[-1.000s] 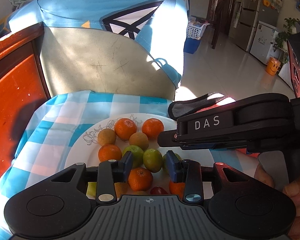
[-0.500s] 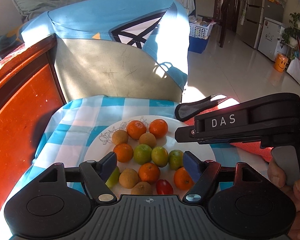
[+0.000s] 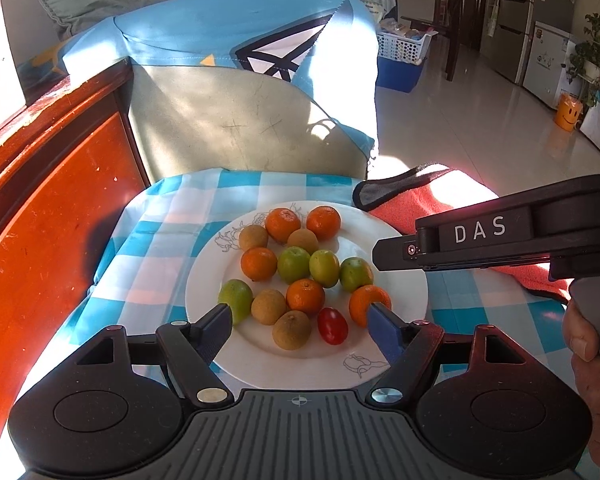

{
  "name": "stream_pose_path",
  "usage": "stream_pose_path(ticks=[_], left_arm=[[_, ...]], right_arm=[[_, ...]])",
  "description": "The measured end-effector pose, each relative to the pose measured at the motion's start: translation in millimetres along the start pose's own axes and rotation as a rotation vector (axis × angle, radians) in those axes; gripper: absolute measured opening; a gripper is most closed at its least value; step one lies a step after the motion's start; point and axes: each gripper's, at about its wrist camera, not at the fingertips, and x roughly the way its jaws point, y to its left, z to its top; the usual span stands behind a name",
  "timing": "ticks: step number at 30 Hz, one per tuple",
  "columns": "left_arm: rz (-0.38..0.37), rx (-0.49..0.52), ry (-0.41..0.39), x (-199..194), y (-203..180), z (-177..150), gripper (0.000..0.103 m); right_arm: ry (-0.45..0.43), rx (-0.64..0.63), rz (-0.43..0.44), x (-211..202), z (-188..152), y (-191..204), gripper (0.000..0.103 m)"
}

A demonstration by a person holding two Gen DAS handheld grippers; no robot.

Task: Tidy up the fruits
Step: 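Open both tools to release the fruits onto the plate, then reach the right tool to the green-yellow fruit on the cloth and grasp it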

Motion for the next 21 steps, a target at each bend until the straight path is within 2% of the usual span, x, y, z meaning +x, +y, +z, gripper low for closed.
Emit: stream_pose_path(ticks=[10,21], left_arm=[[-0.004,-0.016,0.022,-26,0,-18,0.076],[-0.009,-0.090,0.037,-52,16,-40,0.077]], right_arm=[[0.004,-0.037,-0.009,-31,-24,8,0.040],[0.035,-0.064,0.024,-60,-64,15,0.045]])
